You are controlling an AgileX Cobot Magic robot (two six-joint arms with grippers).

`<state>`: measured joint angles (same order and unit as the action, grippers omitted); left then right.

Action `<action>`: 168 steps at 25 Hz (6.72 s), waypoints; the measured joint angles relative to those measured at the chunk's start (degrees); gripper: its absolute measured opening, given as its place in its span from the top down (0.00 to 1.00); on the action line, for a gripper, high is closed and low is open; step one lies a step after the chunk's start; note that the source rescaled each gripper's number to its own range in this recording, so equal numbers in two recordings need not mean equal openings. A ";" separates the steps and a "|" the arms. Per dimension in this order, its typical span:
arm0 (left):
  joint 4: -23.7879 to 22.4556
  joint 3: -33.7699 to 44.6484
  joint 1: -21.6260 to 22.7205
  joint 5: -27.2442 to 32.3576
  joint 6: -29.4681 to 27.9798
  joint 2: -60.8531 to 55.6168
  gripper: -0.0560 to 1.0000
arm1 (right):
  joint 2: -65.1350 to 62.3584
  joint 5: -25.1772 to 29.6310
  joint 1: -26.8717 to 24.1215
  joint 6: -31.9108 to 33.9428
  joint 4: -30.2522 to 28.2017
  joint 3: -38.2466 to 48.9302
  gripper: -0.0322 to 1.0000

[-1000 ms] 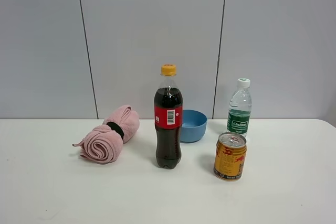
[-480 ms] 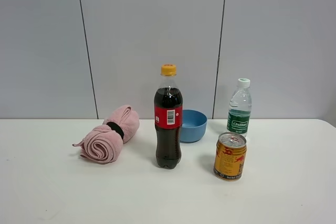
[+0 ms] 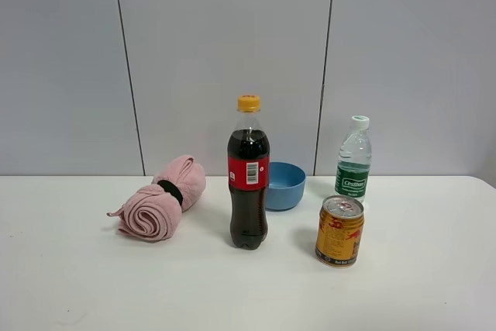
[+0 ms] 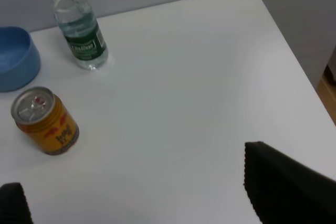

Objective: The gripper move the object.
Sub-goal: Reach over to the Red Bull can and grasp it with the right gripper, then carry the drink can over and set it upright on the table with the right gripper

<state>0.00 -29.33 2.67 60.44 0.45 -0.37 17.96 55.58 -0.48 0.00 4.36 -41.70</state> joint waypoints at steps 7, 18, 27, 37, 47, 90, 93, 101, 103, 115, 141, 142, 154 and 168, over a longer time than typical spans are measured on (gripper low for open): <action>0.00 0.00 0.00 0.00 0.00 0.00 0.00 | 11.42 -5.70 0.37 -1.00 6.97 -0.89 0.49; 0.00 0.00 0.00 0.00 0.00 0.00 0.00 | 39.07 -14.76 18.20 -13.47 7.55 -10.17 0.01; 0.00 0.00 0.00 0.00 0.00 0.00 0.00 | 65.60 -11.75 24.26 0.95 -6.43 -25.32 0.00; 0.00 0.00 0.00 0.00 0.00 0.00 0.00 | 82.31 -9.10 26.32 5.34 -8.74 -31.05 0.00; 0.00 0.00 0.00 0.00 0.00 0.00 0.00 | 88.72 -16.43 26.32 5.52 -11.10 -31.07 0.00; 0.00 0.00 0.00 0.00 0.00 0.00 0.00 | 76.45 -0.37 30.44 -2.34 -4.98 -31.39 0.96; 0.00 0.00 0.00 0.00 0.00 0.00 0.00 | 71.71 0.36 35.63 -6.77 0.47 -31.85 0.96; 0.00 0.00 0.00 0.00 0.00 0.00 0.00 | 75.15 4.31 52.31 -9.04 -1.01 -47.24 0.96; 0.00 0.00 0.00 0.00 0.00 0.00 0.00 | 80.42 6.50 54.53 -9.04 -2.68 -52.66 0.96; 0.00 0.00 0.00 0.00 0.00 0.00 0.00 | 109.57 12.62 57.57 -9.54 -4.92 -80.87 0.96; 0.00 0.00 0.00 0.00 0.00 0.00 0.00 | 122.03 2.49 55.79 -19.28 -3.93 -81.34 0.96; 0.00 0.00 0.00 0.00 0.00 0.00 0.00 | 122.15 2.08 55.79 -19.79 -3.16 -81.34 0.96; 0.00 0.00 0.00 0.00 0.00 0.00 0.00 | 122.99 1.02 55.79 -23.47 -0.41 -81.34 0.96; 0.00 0.00 0.00 0.00 0.00 0.00 0.00 | 122.42 0.68 55.79 -24.06 -0.41 -81.62 0.44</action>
<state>0.00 -29.33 2.67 60.44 0.45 -0.37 140.39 56.26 55.31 -24.06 3.94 -123.31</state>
